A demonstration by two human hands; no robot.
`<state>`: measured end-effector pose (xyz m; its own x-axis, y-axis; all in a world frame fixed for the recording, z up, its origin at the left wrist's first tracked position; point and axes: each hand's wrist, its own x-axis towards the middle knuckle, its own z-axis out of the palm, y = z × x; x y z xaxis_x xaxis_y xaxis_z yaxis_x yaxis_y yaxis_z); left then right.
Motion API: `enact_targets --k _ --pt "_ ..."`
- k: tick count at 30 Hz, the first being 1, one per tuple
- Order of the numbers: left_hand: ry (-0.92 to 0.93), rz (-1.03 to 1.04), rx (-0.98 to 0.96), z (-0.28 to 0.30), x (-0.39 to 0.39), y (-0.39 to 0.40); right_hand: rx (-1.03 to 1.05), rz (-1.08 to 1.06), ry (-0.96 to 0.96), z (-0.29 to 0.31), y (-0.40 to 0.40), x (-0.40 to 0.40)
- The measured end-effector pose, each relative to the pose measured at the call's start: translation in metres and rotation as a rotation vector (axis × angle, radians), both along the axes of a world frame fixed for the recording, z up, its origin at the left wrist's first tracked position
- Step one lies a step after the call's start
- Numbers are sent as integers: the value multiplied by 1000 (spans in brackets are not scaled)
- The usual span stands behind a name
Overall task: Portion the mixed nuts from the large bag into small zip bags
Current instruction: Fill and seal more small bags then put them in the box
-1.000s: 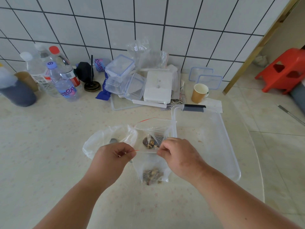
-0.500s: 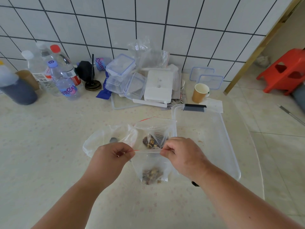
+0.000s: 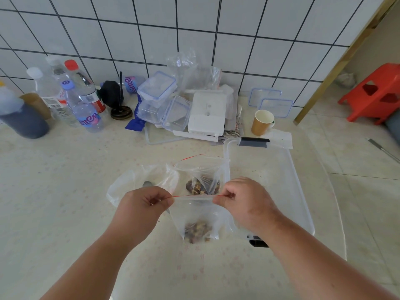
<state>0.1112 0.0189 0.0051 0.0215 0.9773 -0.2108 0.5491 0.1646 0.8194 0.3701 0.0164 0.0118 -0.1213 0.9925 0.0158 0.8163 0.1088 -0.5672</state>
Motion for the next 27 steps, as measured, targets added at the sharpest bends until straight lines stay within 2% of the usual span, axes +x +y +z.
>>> enact_targets --k 7,19,23,27 --pt "-12 10 6 -1 -1 2 -81 34 29 0 -2 11" --pt "63 -12 9 -2 -3 -4 -100 -87 86 -7 -9 13" --pt "147 -190 76 10 9 -6 -110 -95 118 -5 -9 12" --pt "306 -352 317 14 35 -3 -104 -58 116 -4 -10 11"
